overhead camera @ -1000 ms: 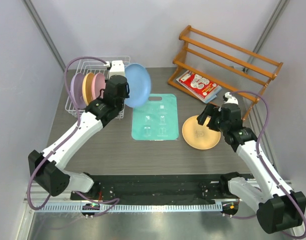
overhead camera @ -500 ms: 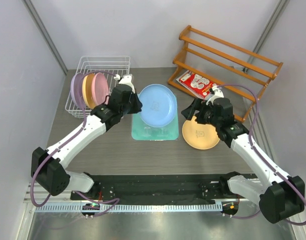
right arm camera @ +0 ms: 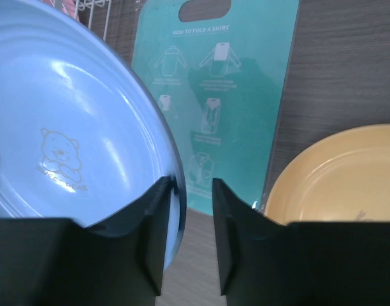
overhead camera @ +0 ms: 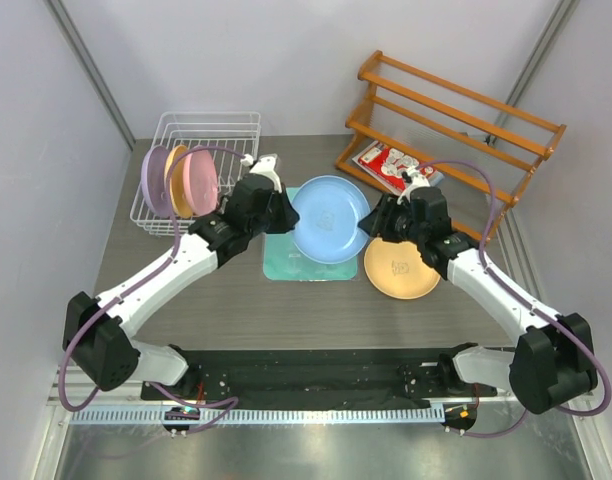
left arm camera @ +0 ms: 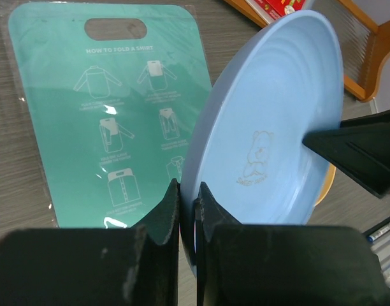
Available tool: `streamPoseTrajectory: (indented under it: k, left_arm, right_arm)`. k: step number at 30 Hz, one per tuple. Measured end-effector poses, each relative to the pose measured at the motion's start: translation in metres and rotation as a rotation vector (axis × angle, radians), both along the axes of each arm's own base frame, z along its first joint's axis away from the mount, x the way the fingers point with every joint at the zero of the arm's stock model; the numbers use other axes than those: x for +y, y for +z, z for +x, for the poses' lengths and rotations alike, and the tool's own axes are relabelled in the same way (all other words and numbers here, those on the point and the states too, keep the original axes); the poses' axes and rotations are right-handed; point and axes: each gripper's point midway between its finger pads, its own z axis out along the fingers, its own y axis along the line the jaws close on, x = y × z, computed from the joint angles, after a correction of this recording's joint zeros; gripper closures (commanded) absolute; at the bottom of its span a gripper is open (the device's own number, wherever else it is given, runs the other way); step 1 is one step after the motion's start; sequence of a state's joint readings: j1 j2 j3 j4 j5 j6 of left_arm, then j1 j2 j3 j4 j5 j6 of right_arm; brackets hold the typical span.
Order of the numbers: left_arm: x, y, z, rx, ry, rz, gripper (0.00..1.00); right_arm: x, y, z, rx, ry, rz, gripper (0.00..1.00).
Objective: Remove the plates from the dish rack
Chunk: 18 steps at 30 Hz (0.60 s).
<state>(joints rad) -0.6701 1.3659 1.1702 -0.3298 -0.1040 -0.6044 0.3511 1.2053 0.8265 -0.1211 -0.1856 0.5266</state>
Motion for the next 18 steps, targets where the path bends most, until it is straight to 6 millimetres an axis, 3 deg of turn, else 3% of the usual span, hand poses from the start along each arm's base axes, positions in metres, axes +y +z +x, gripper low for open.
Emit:
streamPoseTrajectory:
  k: [2,3,5,6,8,13,18]
  left_arm:
    - [-0.001,0.000,-0.001,-0.002,-0.002,0.002,0.75]
    - [-0.002,-0.001,-0.001,-0.002,-0.003,0.001,0.62]
    - [0.000,-0.004,-0.001,-0.006,0.006,0.011,0.38]
    - [0.001,-0.006,0.000,-0.007,0.015,0.013,0.20]
    - [0.004,-0.006,0.002,-0.018,0.033,0.020,0.01]
    - [0.021,0.002,0.010,-0.076,0.096,0.073,0.01]
    - [0.061,0.012,0.023,-0.175,0.232,0.231,0.01]
  right_arm:
    - [0.001,-0.003,0.000,0.010,-0.001,-0.002,0.96]
    - [0.001,-0.002,0.000,0.006,-0.002,-0.004,0.99]
    - [-0.001,0.000,-0.001,-0.002,-0.014,-0.011,0.99]
    - [-0.005,0.002,-0.001,-0.009,-0.030,-0.023,0.99]
    - [-0.013,0.003,-0.002,-0.013,-0.065,-0.045,0.99]
    - [-0.047,0.010,-0.010,-0.025,-0.209,-0.117,0.99]
    - [-0.095,-0.003,-0.024,0.042,-0.391,-0.190,0.99]
